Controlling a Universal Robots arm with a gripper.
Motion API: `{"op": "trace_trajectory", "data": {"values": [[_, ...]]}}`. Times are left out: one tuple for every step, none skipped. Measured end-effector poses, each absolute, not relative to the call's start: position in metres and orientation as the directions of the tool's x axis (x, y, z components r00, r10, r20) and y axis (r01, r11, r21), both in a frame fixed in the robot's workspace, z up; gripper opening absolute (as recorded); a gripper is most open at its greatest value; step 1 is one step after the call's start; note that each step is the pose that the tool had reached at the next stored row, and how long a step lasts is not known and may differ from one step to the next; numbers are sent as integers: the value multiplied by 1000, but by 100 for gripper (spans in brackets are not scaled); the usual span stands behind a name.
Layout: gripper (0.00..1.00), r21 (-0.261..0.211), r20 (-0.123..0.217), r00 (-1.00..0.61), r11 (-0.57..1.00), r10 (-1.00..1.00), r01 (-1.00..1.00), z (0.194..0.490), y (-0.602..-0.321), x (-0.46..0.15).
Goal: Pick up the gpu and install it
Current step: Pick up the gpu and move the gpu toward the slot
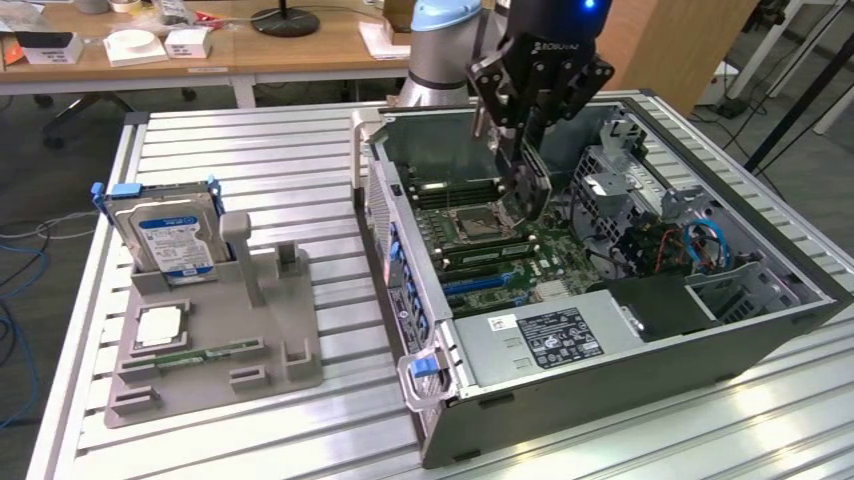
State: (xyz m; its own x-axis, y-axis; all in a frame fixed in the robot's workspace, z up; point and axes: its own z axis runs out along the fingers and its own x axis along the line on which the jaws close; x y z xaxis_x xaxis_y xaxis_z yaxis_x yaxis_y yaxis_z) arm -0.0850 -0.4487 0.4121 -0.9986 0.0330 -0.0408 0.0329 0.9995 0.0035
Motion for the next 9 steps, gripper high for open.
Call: {"op": "trace_trajectory", "data": {"values": [[26,3,-41,-999,999,33,33,412,-449,-83],[26,3,-41,-999,999,33,33,412,-449,-82],[26,3,-41,-999,999,33,33,412,-449,-80],[26,3,-41,-999,999,33,33,412,-449,-78],[26,3,-41,-999,999,33,33,412,-449,-76],[26,3,-41,-999,999,33,33,412,-449,-75],[26,3,-41,-999,999,33,33,412,-449,-73],[26,3,-41,-999,999,33,33,412,-449,-71],[26,3,-41,-999,999,33,33,412,-449,-70]]}}
